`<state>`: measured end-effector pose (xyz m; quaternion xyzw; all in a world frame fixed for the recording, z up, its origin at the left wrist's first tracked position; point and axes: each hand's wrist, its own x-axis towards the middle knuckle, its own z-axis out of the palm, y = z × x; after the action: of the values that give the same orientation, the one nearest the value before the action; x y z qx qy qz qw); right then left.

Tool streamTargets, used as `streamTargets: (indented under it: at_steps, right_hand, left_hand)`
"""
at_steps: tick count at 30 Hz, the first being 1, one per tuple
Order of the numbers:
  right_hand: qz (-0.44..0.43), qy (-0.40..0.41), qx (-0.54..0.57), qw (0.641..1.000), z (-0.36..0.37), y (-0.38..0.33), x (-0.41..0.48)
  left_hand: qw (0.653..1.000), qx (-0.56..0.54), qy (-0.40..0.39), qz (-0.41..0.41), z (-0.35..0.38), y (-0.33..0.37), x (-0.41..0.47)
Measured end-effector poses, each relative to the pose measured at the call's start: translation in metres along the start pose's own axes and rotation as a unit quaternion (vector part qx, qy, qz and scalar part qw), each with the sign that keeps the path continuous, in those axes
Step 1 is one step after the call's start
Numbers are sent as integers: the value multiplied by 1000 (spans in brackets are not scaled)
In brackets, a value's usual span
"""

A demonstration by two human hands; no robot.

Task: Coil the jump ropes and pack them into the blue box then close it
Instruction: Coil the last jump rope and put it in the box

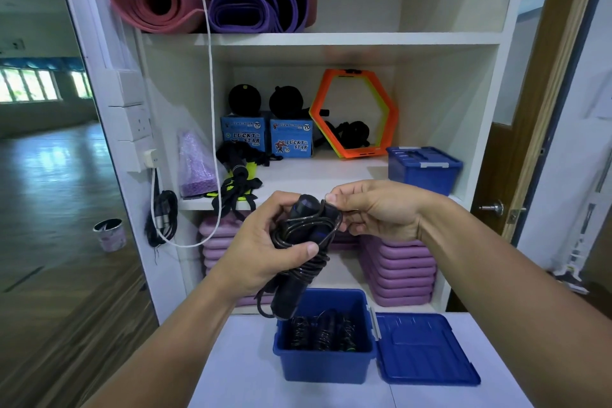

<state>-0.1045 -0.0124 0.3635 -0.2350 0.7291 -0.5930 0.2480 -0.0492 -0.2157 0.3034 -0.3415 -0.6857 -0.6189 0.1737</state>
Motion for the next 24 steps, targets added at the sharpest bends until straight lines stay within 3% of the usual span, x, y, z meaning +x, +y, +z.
streamTargets:
  at_steps: [13, 18, 24]
  right_hand:
    - [-10, -34, 47, 998, 14, 25, 6]
    - [-62, 88, 29, 994, 11, 21, 13]
    - [-143, 246, 19, 958, 35, 39, 32]
  left_hand:
    - [1000, -11, 6, 13, 2, 10, 4]
    - [998, 14, 63, -21, -3, 1, 11]
    - [985, -26, 132, -106, 0, -17, 21]
